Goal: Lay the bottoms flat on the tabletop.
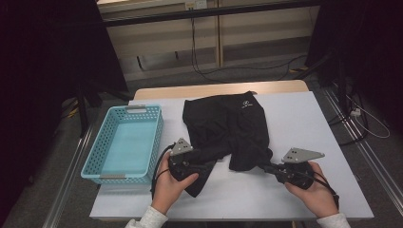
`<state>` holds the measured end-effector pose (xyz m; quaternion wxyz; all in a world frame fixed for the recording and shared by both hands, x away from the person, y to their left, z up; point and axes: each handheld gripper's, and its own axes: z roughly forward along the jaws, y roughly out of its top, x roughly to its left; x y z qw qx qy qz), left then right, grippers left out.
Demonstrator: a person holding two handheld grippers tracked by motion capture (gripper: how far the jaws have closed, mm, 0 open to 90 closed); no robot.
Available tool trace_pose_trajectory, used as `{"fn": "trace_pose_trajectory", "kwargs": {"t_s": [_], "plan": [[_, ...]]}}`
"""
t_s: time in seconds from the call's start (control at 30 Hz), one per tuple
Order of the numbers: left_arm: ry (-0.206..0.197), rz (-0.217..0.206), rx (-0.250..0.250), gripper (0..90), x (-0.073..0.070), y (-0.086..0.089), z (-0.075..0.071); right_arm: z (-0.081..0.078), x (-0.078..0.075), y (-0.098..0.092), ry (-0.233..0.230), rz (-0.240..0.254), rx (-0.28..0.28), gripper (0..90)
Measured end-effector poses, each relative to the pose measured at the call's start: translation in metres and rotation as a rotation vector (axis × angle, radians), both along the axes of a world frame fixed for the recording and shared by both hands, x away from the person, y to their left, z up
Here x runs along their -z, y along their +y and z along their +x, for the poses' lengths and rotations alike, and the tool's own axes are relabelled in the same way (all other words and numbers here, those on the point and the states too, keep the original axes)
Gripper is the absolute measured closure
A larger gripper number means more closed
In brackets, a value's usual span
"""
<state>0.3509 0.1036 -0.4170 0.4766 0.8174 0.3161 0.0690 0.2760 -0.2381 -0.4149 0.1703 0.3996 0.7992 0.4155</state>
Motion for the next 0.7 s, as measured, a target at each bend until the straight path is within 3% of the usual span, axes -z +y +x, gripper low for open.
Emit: {"fn": "trace_pose_trajectory", "kwargs": {"t_s": [0.17,0.23,0.37,0.5,0.7], "plan": [[0.003,0.003,0.005,26.9,0.001,-0.003,0.0,0.0,-0.014,-0.007,-0.028,0.085,0.016,86.3],[0.005,0.001,0.006,26.8,0.002,-0.003,0.0,0.002,-0.013,-0.011,-0.021,0.122,0.037,85.6],[0.008,0.0,0.003,26.8,0.002,-0.004,0.0,0.01,-0.001,-0.021,-0.01,0.142,0.12,85.8],[0.012,0.004,0.006,26.9,0.003,-0.004,0.0,0.022,0.015,-0.029,0.006,0.125,0.185,85.7],[0.021,0.005,0.006,26.8,0.007,-0.002,0.0,0.035,0.027,-0.03,-0.01,0.038,0.232,84.5]]}}
